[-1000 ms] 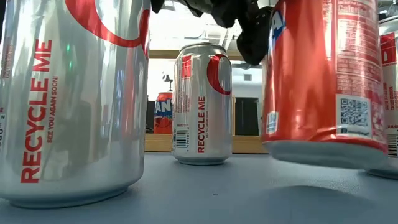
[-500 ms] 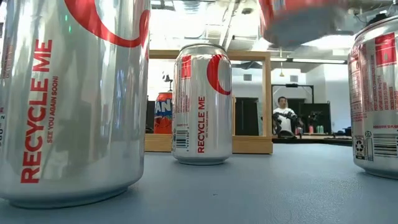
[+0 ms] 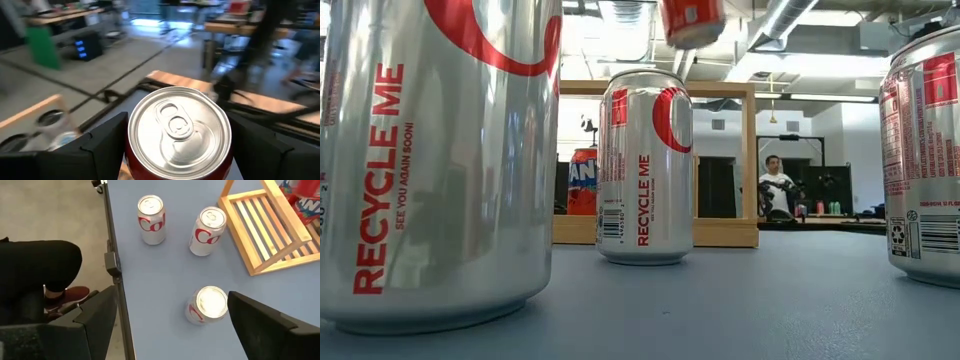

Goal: Place canned beverage on shelf
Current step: Put the orange soda can on the shelf aligned with the other orange soda cans

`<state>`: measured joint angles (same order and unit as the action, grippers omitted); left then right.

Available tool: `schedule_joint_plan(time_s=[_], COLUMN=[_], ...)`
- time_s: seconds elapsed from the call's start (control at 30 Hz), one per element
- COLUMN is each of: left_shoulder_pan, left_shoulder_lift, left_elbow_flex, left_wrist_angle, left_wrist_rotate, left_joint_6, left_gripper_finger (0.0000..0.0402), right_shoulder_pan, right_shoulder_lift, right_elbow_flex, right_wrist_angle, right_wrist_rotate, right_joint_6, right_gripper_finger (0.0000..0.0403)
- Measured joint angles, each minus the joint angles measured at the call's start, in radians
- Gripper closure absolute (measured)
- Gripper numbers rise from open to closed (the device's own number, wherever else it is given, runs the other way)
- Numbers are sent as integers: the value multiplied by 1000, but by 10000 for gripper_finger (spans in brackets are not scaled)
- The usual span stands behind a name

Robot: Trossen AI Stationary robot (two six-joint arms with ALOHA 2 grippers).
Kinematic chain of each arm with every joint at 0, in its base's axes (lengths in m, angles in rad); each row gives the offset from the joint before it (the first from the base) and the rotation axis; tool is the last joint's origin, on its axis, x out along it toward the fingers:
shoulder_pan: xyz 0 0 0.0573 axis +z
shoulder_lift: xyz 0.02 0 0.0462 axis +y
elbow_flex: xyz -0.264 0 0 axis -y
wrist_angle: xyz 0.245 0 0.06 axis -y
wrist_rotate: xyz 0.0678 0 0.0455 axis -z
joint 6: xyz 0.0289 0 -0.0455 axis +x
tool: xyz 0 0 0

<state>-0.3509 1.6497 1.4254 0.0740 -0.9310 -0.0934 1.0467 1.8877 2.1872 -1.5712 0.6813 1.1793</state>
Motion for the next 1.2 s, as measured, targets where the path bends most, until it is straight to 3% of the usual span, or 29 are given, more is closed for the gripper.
schedule_joint_plan(time_s=[0.27, 0.43, 0.6, 0.9, 1.2], left_shoulder_pan=[149, 223, 256, 310, 339], left_shoulder_lift=[51, 98, 180, 302, 335], left_elbow_flex=[-2, 0, 0, 0, 0], left_wrist_angle=[10, 57, 88, 101, 71], left_wrist_rotate=[-18, 45, 68, 11, 2], left_joint_6=[-83, -140, -174, -266, -448], left_gripper_finger=[117, 117, 117, 117, 117], right_shoulder_pan=[1, 1, 0, -2, -16], right_shoulder_lift=[-2, 0, -1, -1, -1], right_elbow_flex=[-36, -93, -105, -105, -105], right_wrist_angle=[2, 0, 4, 11, 10], right_wrist_rotate=[2, 1, 2, 29, 36], right_joint_6=[0, -1, 25, 28, 51], right_gripper_finger=[58, 58, 58, 58, 58])
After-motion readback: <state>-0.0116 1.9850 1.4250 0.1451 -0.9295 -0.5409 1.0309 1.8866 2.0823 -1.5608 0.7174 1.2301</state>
